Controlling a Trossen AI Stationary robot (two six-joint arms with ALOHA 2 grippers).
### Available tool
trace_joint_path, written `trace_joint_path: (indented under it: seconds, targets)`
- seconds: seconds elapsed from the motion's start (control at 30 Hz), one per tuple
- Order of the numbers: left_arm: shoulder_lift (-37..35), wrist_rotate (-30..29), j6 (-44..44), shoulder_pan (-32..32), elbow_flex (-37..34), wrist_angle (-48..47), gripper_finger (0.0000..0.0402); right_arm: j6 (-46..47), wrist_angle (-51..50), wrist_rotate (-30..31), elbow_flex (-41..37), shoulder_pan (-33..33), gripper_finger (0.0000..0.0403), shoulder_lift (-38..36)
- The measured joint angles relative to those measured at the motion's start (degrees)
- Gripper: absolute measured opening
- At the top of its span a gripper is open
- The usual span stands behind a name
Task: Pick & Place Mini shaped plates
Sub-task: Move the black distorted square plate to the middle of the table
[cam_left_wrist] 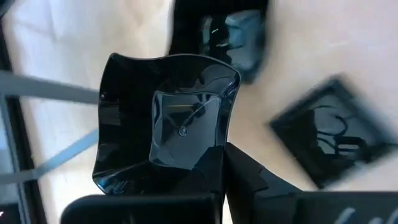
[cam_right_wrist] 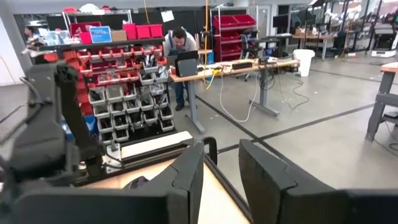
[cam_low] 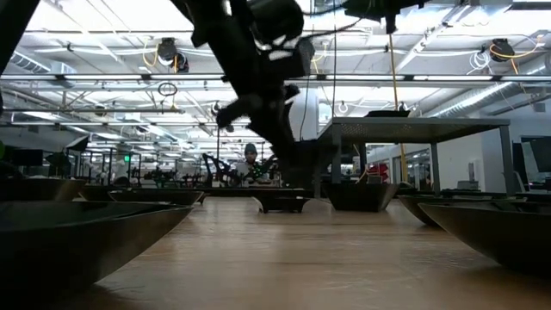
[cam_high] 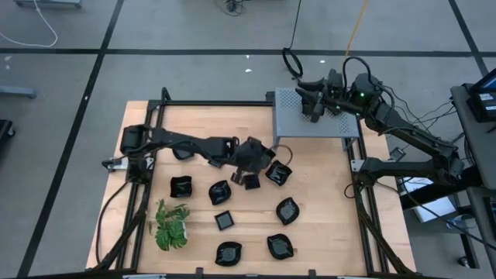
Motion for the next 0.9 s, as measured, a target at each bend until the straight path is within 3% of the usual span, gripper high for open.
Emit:
trace_joint_path:
  seconds: [0.23,0.37,0.57,0.73,0.9]
  targets:
    - [-0.48,7.49,-3.48,-4.88,-0.03,-0.96,0.0004,0.08,-3.13,-0.14,-0.01,0.0,0.0089,0.0]
    - [-0.57,11.37,-6.15,-7.39,0.04,-0.5,0.0011,5.16,-4.62,-0.37,-0.01,0.01,0.0089,-0.12]
    - [-0.56,20.73,-10.74,-12.43,0.04,1.71,0.0007,6.16,-4.86,-3.36,-0.01,2.4,0.0089,-1.96]
    - [1.75,15.68,-9.7,-18.14,0.04,5.82,0.0007,6.01,-4.73,-3.3,-0.01,8.33,0.0089,-3.58]
    - [5.76,5.18,-12.69,-22.44,0.04,11.34,0.0012,5.95,-5.21,-0.02,-0.01,14.56,0.0089,-3.55]
